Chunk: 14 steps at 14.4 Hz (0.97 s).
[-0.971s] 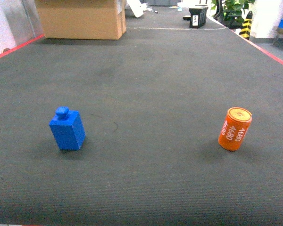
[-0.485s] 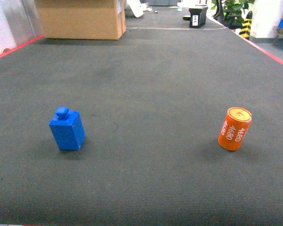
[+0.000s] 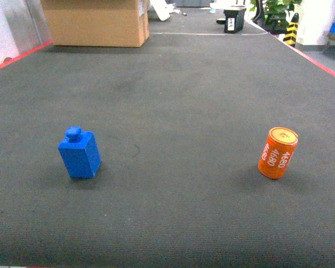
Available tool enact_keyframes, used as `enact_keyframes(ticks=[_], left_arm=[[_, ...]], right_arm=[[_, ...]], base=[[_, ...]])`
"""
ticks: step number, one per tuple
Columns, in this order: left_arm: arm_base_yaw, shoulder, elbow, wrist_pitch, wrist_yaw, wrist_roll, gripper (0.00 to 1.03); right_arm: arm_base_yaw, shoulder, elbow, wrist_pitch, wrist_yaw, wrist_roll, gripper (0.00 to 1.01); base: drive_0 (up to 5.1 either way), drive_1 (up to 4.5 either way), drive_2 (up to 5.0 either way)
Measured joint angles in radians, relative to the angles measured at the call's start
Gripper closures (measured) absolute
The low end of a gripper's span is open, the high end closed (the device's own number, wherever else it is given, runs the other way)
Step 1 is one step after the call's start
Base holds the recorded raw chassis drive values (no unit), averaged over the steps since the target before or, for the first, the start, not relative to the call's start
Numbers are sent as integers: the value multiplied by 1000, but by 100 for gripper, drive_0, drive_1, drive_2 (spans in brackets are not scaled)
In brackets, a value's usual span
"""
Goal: Sort blue parts and orange caps into right shelf containers
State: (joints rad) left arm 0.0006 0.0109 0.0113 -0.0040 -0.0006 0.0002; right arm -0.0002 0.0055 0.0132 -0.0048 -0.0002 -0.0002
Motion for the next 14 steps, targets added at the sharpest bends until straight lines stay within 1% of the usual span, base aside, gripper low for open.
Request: enact_keyframes(ticks=[9, 10, 11, 12, 13, 14], left_arm=[[0, 0, 0, 0, 0, 0, 5], [-42, 26, 14, -44, -111, -22, 5], [-179, 198, 39, 61, -340, -63, 5], [-239, 405, 77, 237, -459, -71, 5], [-207, 557, 113, 376, -468, -71, 5], [-183, 742, 176, 529, -429, -72, 5]], right_arm=[[0, 0, 0, 0, 0, 0, 3], [69, 49, 16, -37, 148, 21, 3], [192, 210, 29, 60, 341, 42, 3], [265, 355, 46, 190, 445, 45, 3], [268, 504, 76, 336, 475, 51, 3], [267, 668, 115, 482, 446, 58, 3]], base=[[0, 0, 0], [0, 0, 0], [0, 0, 0], [0, 0, 0], [0, 0, 0], [0, 0, 0]])
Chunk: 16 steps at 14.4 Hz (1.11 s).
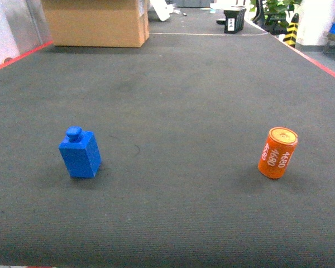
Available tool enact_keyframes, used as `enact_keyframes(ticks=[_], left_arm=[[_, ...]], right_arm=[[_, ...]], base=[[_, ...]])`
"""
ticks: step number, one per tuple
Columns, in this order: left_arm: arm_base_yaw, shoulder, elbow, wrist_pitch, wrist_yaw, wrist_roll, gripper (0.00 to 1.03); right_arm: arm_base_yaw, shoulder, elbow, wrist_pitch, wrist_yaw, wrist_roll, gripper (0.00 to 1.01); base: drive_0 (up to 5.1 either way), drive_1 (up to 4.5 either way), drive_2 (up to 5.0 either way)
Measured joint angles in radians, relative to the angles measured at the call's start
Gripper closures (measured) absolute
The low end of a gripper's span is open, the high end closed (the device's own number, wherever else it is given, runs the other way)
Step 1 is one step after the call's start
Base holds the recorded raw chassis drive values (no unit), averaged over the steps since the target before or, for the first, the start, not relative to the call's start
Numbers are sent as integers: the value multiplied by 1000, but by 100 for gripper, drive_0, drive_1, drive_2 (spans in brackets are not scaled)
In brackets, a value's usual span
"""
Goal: Sort blue parts and orange caps into right shelf containers
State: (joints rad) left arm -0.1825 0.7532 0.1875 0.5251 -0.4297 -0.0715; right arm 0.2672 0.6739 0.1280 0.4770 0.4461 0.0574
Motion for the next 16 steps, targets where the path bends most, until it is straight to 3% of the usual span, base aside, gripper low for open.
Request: enact_keyframes(ticks=[1, 3, 7, 13, 16], left_arm=[[4, 213, 96, 147, 71, 0, 5], [-6, 546, 252, 249, 139, 0, 5], [-37, 888, 428, 246, 195, 0, 5], [-44, 1099, 517, 276, 225, -8, 5], [-42, 1204, 570, 277, 239, -26, 5]], right_arm=[[-9, 205, 55, 162, -53, 5, 3], [-14, 549, 168, 343, -109, 32, 3], [-4, 908, 352, 378, -145, 71, 3], [15, 1119, 462, 389, -167, 93, 3], [8, 1291, 568, 389, -172, 124, 3]], base=[[0, 0, 0], [0, 0, 0], [0, 0, 0], [0, 0, 0], [0, 0, 0]])
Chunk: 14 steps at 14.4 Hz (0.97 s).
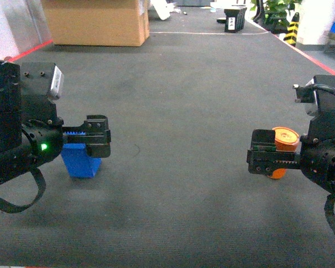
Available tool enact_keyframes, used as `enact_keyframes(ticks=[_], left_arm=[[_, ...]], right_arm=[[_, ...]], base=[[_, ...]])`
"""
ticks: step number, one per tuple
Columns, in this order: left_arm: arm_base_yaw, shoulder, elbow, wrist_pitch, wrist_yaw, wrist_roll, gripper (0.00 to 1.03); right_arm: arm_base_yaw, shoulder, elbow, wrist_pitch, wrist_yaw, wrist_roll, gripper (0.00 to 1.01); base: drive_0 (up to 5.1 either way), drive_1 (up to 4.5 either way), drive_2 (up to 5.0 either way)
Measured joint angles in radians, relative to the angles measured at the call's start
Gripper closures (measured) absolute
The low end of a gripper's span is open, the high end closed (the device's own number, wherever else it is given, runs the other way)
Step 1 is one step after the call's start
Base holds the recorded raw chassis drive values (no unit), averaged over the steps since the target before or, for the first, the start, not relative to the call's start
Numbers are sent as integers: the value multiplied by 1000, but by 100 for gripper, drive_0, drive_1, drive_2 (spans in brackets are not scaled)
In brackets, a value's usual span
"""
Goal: Sort blue parts and orange caps into right shelf containers
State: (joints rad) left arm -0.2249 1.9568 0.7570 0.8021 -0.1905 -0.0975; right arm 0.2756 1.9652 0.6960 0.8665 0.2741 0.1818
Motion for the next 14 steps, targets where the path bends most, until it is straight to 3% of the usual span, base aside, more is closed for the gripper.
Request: enact_keyframes(ticks=[7, 11, 14], left_arm=[[6, 78, 20, -14, 1, -8, 5], [6, 112, 35, -19, 1, -10, 5], [6, 120, 42, -25, 1, -14, 5]], right_arm=[[-2, 116, 102, -13, 3, 13, 3], [-2, 151, 144, -35, 9, 56, 3], [0, 174, 161, -21, 12, 64, 3]], base=[[0, 0, 0], [0, 0, 0], [0, 0, 0]])
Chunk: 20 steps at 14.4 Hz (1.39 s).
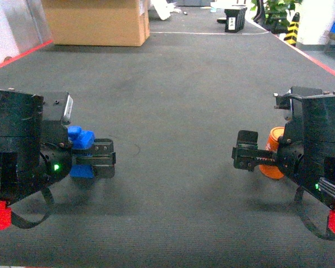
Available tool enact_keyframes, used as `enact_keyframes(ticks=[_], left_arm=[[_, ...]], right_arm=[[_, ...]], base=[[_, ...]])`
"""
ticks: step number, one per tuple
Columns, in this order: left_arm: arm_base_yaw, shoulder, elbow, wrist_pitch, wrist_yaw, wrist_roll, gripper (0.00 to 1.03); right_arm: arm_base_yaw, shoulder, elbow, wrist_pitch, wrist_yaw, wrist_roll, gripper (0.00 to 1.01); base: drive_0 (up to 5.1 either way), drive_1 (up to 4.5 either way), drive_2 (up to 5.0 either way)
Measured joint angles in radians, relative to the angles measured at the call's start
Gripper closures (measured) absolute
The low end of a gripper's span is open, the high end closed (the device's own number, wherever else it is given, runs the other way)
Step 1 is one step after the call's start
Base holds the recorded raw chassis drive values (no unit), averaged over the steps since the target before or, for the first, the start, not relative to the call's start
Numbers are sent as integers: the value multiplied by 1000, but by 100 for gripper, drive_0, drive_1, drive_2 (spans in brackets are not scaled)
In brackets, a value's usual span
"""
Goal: Sort blue parts and orange caps into right shelf containers
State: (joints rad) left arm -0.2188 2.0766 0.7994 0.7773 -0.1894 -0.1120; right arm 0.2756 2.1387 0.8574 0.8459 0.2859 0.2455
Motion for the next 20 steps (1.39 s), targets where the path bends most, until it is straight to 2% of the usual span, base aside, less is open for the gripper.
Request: enact_keyframes(ticks=[1, 3, 4, 5, 6, 7, 9, 10, 11, 13, 14, 15, 17, 18, 19, 20], left_arm=[[0, 3, 4, 0, 0, -3, 5], [0, 8, 10, 1, -1, -19, 5], [0, 9, 10, 0, -1, -21, 10], [0, 10, 10, -5, -3, -21, 36], [0, 10, 10, 12, -9, -34, 60], [0, -18, -21, 69, -37, -50, 60], [0, -85, -78, 128, -67, -50, 60], [0, -168, -142, 192, -107, -45, 60], [0, -266, -214, 243, -151, -35, 60], [-14, -488, -356, 262, -233, 3, 60], [-26, -620, -410, 244, -274, 31, 60], [-48, -825, -471, 179, -330, 64, 60], [-84, -1065, -508, 77, -386, 99, 60], [-123, -1239, -525, -9, -428, 122, 60], [-150, -1335, -529, -53, -455, 132, 60], [-182, -1434, -529, -83, -491, 139, 60]], right_arm=[[1, 2, 3, -8, 7, 1, 3], [9, 6, 6, -20, 20, 0, 20], [13, 7, 7, -23, 25, -3, 26], [19, 8, 8, -23, 37, -20, 53], [19, 5, 4, -19, 53, -45, 56], [19, -61, -63, 5, 71, -84, 56], [19, -149, -124, 21, 93, -95, 56], [20, -254, -199, 41, 112, -110, 56], [26, -377, -282, 50, 140, -125, 56], [26, -642, -430, -2, 180, -150, 56], [26, -811, -494, -68, 196, -152, 56], [29, -1051, -546, -185, 224, -161, 56], [40, -1339, -559, -351, 254, -184, 57], [54, -1534, -560, -467, 293, -205, 57], [68, -1643, -560, -525, 322, -219, 57], [100, -1773, -560, -531, 380, -238, 57]], base=[[0, 0, 0], [0, 0, 0], [0, 0, 0], [0, 0, 0], [0, 0, 0], [0, 0, 0], [0, 0, 0], [0, 0, 0], [0, 0, 0], [0, 0, 0], [0, 0, 0], [0, 0, 0], [0, 0, 0], [0, 0, 0], [0, 0, 0], [0, 0, 0]])
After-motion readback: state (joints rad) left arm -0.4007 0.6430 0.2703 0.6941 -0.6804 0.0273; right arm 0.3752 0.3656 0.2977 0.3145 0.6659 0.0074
